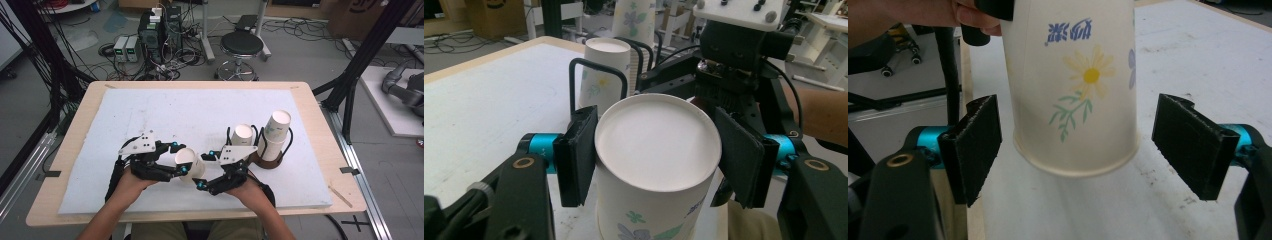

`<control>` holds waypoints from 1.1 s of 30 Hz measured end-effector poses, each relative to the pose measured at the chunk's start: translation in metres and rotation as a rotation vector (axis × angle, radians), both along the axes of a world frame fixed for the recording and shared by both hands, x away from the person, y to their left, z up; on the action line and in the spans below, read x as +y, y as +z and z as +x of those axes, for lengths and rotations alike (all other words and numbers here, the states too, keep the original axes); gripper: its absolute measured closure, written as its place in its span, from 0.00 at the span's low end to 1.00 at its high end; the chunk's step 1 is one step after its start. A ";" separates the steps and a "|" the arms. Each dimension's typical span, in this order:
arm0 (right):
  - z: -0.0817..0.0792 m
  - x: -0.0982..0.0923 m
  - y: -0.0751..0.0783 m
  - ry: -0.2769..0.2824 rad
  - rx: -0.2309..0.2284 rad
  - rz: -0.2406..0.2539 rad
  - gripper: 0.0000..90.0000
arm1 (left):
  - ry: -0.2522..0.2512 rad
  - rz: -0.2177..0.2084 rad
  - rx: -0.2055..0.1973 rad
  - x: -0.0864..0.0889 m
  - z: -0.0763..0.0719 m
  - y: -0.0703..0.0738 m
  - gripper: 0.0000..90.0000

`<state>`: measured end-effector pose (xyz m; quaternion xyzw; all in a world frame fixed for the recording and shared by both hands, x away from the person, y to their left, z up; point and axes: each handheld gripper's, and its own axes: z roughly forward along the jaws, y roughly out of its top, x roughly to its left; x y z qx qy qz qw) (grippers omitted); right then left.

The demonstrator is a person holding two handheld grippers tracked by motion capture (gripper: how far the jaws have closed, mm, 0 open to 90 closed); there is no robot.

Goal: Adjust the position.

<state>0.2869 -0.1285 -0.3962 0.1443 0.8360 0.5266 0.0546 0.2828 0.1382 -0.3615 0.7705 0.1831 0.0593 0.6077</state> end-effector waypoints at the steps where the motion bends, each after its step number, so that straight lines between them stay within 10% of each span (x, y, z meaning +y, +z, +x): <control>1: 0.001 0.001 0.000 0.006 -0.002 0.000 0.23 | -0.005 0.001 -0.001 -0.001 0.000 0.000 0.41; 30: 0.008 0.011 0.003 0.115 -0.005 -0.007 0.36 | -0.052 -0.048 0.022 0.000 -0.002 0.003 0.40; 33: 0.007 0.011 0.006 0.110 -0.007 -0.025 0.36 | -0.062 -0.064 0.010 0.001 -0.002 0.003 0.21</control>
